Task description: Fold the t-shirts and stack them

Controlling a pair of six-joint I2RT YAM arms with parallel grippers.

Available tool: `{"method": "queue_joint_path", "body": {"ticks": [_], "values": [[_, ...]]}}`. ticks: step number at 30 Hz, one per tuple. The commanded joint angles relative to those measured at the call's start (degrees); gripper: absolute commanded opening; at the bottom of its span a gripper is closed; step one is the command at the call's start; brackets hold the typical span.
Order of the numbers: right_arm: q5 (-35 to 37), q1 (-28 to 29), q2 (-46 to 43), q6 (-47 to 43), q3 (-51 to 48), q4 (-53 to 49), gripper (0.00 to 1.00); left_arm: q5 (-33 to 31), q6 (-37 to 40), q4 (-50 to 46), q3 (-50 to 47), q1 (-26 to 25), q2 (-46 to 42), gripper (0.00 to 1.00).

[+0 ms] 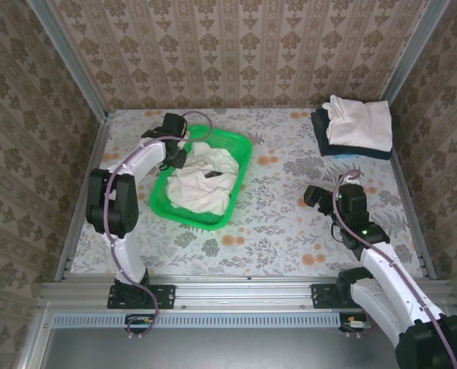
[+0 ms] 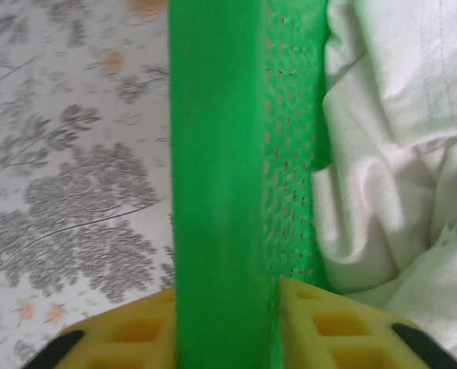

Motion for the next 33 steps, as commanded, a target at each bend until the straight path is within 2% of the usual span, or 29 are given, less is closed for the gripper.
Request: {"method": "queue_joint_path", "body": {"ticks": [1, 3, 4, 5, 6, 8, 9, 12, 15, 16, 19, 21, 27, 30, 32, 33], "values": [[1.18, -0.34, 0.07, -0.32, -1.29, 2.43, 1.00, -7.47, -0.94, -2.92, 2.83, -1.83, 2.36, 0.47], [1.32, -0.37, 0.05, -0.72, -1.56, 2.65, 1.00, -10.63, -0.80, -5.73, 4.50, -4.12, 2.02, 0.62], [1.53, -0.36, 0.02, -0.96, -1.69, 2.68, 1.00, -14.00, -0.65, -6.19, 4.72, -5.79, 1.54, 0.72], [1.92, -0.40, 0.07, -1.14, -1.82, 2.66, 1.00, -18.51, -0.44, -6.03, 4.56, -7.37, 0.64, 0.91], [2.24, -0.37, 0.02, -1.15, -2.00, 2.74, 1.00, -20.74, -0.25, -6.67, 4.72, -9.85, -0.32, 0.96], [2.36, -0.47, 0.14, -1.23, -2.48, 3.07, 1.00, -21.05, -3.22, -10.50, 6.58, -12.26, -2.04, 0.98], [2.35, -0.54, 0.15, -1.22, -2.77, 3.40, 1.00, -19.04, -5.61, -12.51, 7.55, -13.34, -3.08, 0.99], [2.66, -0.63, 0.30, -1.27, -3.76, 4.40, 1.00, -8.57, -11.29, -13.42, 6.64, -17.45, -7.65, 1.00], [2.95, -0.71, 0.58, -1.41, -4.11, 4.89, 1.00, 3.25, -15.77, -8.96, 2.79, -21.88, -10.97, 0.97], [3.02, -0.71, 0.67, -1.45, -4.12, 4.88, 1.00, 5.01, -16.86, -7.47, 1.82, -23.10, -11.23, 0.96], [2.96, -0.80, 0.64, -1.41, -4.37, 5.22, 1.00, 8.52, -20.32, -5.51, 0.98, -25.54, -9.39, 0.92], [2.95, -0.80, 0.68, -1.41, -4.56, 5.41, 1.00, 10.27, -21.34, -5.59, 1.91, -26.01, -6.39, 0.86], [1.93, -0.93, 0.58, -1.50, -5.26, 6.59, 1.00, 10.40, -20.01, -4.81, 2.78, -26.20, -0.36, 0.78], [1.76, -0.93, 0.55, -1.49, -5.35, 6.88, 1.00, 9.07, -18.85, -5.05, 2.94, -26.07, 1.85, 0.65], [1.81, -0.98, 0.67, -1.41, -5.52, 7.14, 1.00, 7.89, -17.97, -5.21, 2.96, -25.67, 2.90, 0.50], [1.82, -0.98, 0.68, -1.36, -5.61, 7.25, 1.00, 5.98, -17.54, -5.55, 2.80, -25.54, 3.05, 0.39]]}}
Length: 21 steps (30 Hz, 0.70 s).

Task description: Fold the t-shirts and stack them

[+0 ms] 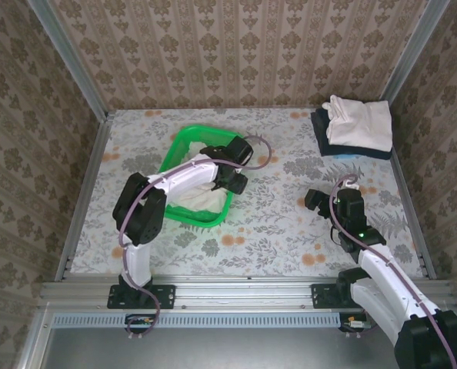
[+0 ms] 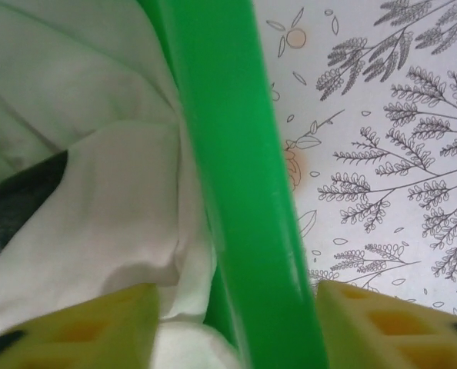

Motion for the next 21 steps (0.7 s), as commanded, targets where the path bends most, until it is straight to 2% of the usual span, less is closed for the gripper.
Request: {"method": "queue_joint_path", "body": {"ticks": [1, 3, 7, 9, 14, 19, 21], "values": [[0.08, -0.36, 0.10, -0.32, -0.83, 1.89, 1.00, -4.41, 2.32, -0.03, -0.40, 0.87, 0.23, 0.31], [0.17, -0.36, 0.17, -0.31, -0.77, 1.90, 1.00, -8.27, 5.64, 0.64, -1.95, 1.20, -0.82, 0.17], [0.69, -0.36, 0.30, -0.14, -0.83, 1.97, 1.00, -12.32, 12.42, 0.51, -3.33, 4.79, -2.67, 0.01], [0.85, -0.36, 0.46, -0.14, -0.83, 2.13, 1.00, -12.35, 15.67, 1.77, -3.76, 8.77, -3.45, 0.00], [0.84, -0.52, 0.79, -0.09, -0.83, 2.27, 1.00, -8.34, 15.98, -1.36, 2.50, 21.61, -1.91, 0.00], [0.71, -0.80, 1.88, 0.03, -0.44, 2.59, 1.00, -8.52, 21.06, 2.79, 7.39, 28.11, 1.31, 0.00], [0.53, -0.80, 2.36, -0.01, -0.15, 2.41, 1.00, -8.68, 22.41, 1.58, 11.33, 29.64, 4.33, 0.00]]}}
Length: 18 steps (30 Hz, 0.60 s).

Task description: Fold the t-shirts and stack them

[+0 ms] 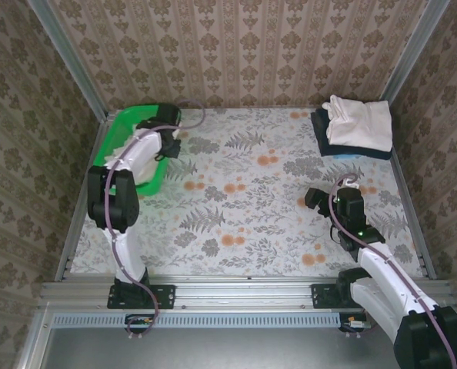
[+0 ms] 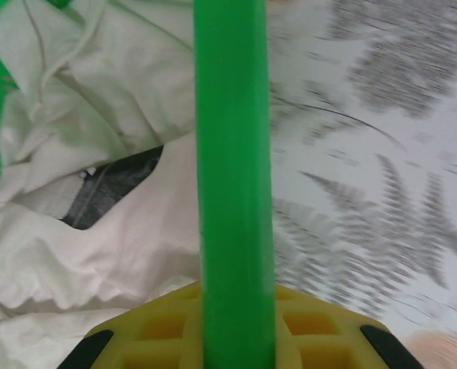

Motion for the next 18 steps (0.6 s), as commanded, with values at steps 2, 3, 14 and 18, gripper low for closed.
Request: {"method": "queue_joint_path", "body": {"ticks": [2, 3, 14, 18], "values": [[0.40, -0.52, 0.77, -0.04, 0.26, 0.36, 1.00, -1.30, 6.36, 1.07, 6.80, 0.19, 5.89, 0.00], [0.39, -0.52, 0.91, -0.13, 0.39, 0.22, 1.00, -2.44, 6.99, 1.41, 7.77, 0.55, 6.92, 0.00], [0.61, -0.96, 0.91, -0.39, 2.18, -2.34, 1.00, -4.78, 8.72, 0.81, 13.82, 5.54, 13.04, 0.00], [1.21, -1.05, 0.74, -0.75, 3.07, -3.84, 1.00, -5.39, 6.68, -0.95, 16.86, 6.88, 14.48, 0.00]]}}
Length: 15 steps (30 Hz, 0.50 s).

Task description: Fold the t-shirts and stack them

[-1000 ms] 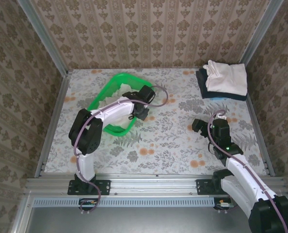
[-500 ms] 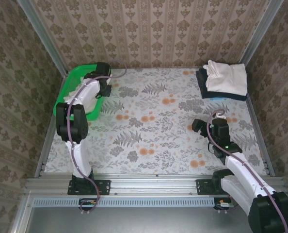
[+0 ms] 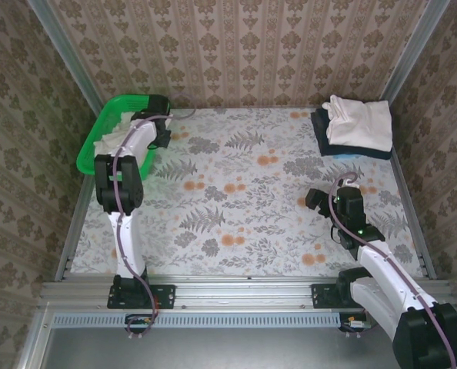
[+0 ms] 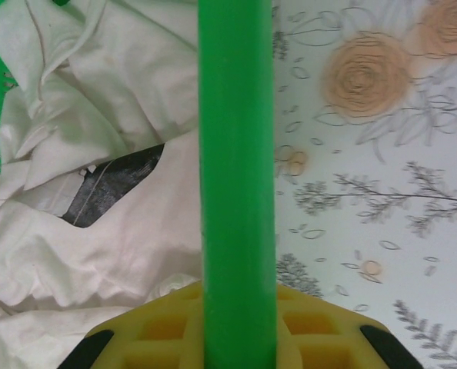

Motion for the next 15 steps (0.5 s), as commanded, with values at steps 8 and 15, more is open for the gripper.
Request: {"method": "queue_joint_path", "body": {"ticks": [8, 15], "values": [[1.55, -0.48, -0.89, -0.49, 2.12, -2.33, 1.00, -6.02, -2.03, -3.52, 8.42, 1.61, 4.76, 0.05], [1.32, -0.48, -0.25, -0.46, 2.12, -1.71, 1.00, -5.49, -4.12, -7.28, 10.78, -0.30, 1.69, 0.52]]}}
